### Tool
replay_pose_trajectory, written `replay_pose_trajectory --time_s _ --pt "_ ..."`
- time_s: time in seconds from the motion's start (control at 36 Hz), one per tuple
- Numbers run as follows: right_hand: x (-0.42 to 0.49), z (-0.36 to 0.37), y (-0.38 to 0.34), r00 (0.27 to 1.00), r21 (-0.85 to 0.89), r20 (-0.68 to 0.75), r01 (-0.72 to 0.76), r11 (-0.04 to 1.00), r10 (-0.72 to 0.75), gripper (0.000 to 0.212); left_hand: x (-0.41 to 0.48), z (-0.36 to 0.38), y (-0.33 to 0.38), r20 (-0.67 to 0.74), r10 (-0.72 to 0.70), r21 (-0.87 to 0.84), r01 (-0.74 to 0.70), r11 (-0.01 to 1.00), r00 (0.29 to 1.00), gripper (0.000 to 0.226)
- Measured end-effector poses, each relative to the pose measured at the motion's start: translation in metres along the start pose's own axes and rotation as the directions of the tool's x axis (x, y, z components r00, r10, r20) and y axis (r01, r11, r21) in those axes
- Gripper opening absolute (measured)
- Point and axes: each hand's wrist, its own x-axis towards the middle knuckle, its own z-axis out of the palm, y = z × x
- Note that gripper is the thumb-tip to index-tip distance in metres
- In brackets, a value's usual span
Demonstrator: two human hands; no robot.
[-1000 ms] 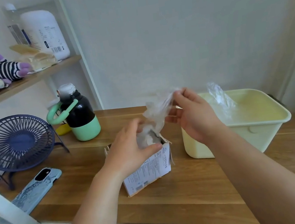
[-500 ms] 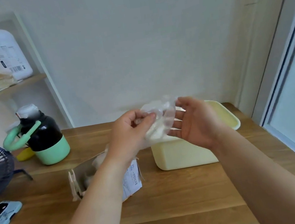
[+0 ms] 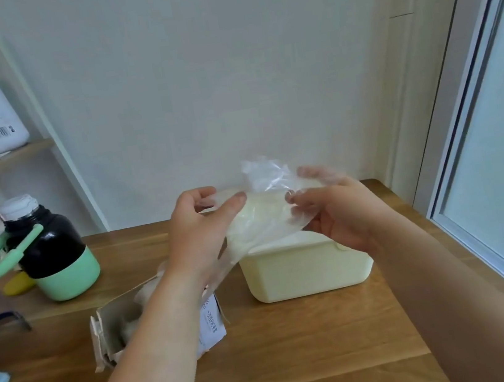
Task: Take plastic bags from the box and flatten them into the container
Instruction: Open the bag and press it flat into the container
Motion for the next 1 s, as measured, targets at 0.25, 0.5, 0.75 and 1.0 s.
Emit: replay_pose_trajectory --time_s 0.25,0.5,0.75,1.0 --pt "0.01 -0.019 -0.005 0.948 -0.089 -0.273 0.144 0.986 -0.163 0.031 0.022 0.01 -0.011 0.03 0.113 0.08 -0.115 0.99 0.993 0.028" --pt "0.026 -0.046 -0.004 0.923 -0.46 -0.365 -0.066 0.885 -0.121 0.035 0.052 0.031 -0.018 -0.069 0.064 0.455 -0.025 0.89 0.996 0.066" --pt "0.043 -0.057 0.0 0.886 -0.729 -0.453 -0.303 0.614 -0.1 0.049 0.021 0.062 -0.015 0.486 0.536 0.414 -0.722 0.555 0.69 0.025" --pt "0.037 -0.057 -0.007 0.95 -0.949 -0.313 -0.313 0.043 0.006 0.048 0.052 0.078 -0.026 0.571 -0.233 0.821 -0.54 0.186 0.787 0.047"
